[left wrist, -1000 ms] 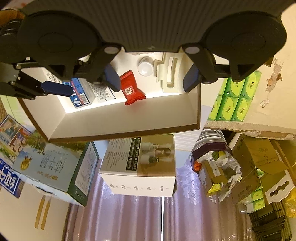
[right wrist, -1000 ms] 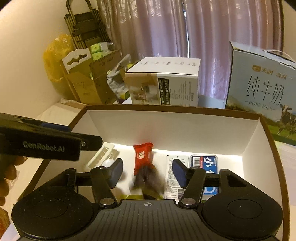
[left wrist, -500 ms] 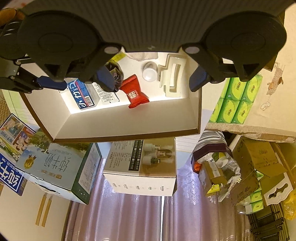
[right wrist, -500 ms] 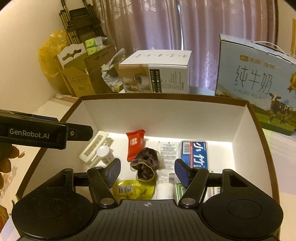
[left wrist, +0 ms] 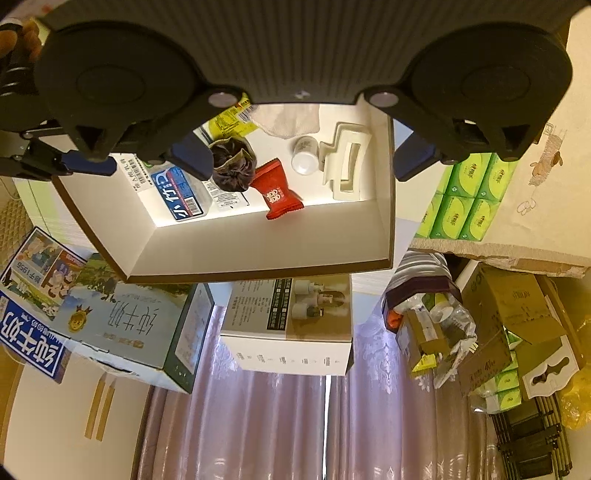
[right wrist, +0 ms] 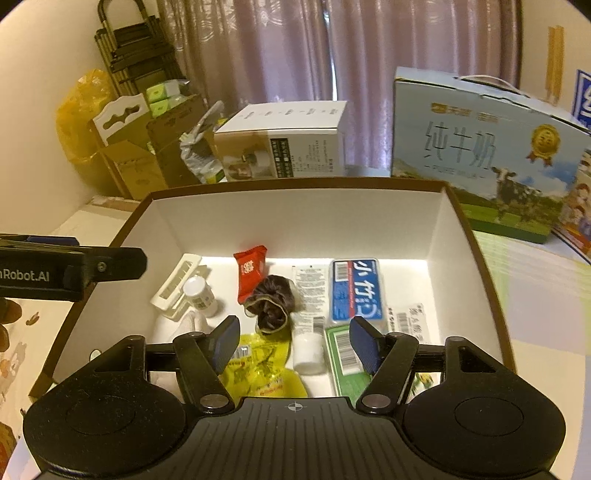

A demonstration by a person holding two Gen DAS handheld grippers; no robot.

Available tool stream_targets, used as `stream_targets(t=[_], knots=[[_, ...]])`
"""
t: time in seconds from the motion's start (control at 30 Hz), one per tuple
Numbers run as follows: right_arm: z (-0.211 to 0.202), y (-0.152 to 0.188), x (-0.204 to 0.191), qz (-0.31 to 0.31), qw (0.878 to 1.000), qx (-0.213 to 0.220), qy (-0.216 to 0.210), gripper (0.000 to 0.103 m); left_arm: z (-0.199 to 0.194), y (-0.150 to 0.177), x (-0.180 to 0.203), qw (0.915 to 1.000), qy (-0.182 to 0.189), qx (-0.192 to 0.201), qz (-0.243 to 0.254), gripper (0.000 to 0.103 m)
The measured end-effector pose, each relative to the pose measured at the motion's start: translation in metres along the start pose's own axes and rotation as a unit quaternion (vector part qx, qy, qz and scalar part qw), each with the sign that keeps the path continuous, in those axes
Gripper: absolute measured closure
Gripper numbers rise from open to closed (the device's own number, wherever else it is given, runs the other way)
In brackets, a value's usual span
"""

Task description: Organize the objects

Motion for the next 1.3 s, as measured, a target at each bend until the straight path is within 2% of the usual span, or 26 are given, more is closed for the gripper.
stream_targets(t=[0.4, 0.6, 0.8, 1.0, 1.3], knots=[[-0.054, 0.026, -0.017, 0.009, 0.998, 0.026, 0.048, 0.039, -0.043, 0.021, -0.005, 0.9991, 0.015, 0.04, 0.008, 0.001], [-0.083, 0.041, -0.03, 0.014, 0.997, 0.041, 0.068, 0.039, -0.066, 0.039, -0.005, 0.9981, 0.037, 0.047, 0.014, 0.001], [-0.109, 0.058, -0.037, 0.035, 0.997, 0.042, 0.056, 0.039, -0.098, 0.063, -0.009, 0.9985, 0.034, 0.041, 0.009, 0.001], [-0.132, 0.082, -0.044, 0.026, 0.999, 0.031, 0.033, 0.039, -0.13, 0.094, -0.009, 0.9994, 0.023, 0.027, 0.0, 0.001], [-0.177, 0.129, -0.042, 0.003, 1.0, 0.013, -0.004, 0.039, -0.18, 0.153, 0.025, 0.9999, 0.01, -0.004, -0.011, 0.001]])
Point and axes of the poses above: each gripper's, at about its wrist camera, not at the fingertips, and z roughly the way its jaws point, x to its right, y to its underside, the point moved 7 cm from there along z, roughly the way its jaws point, and after that the axes turned 13 degrees about -y, right-handed, at the moved point
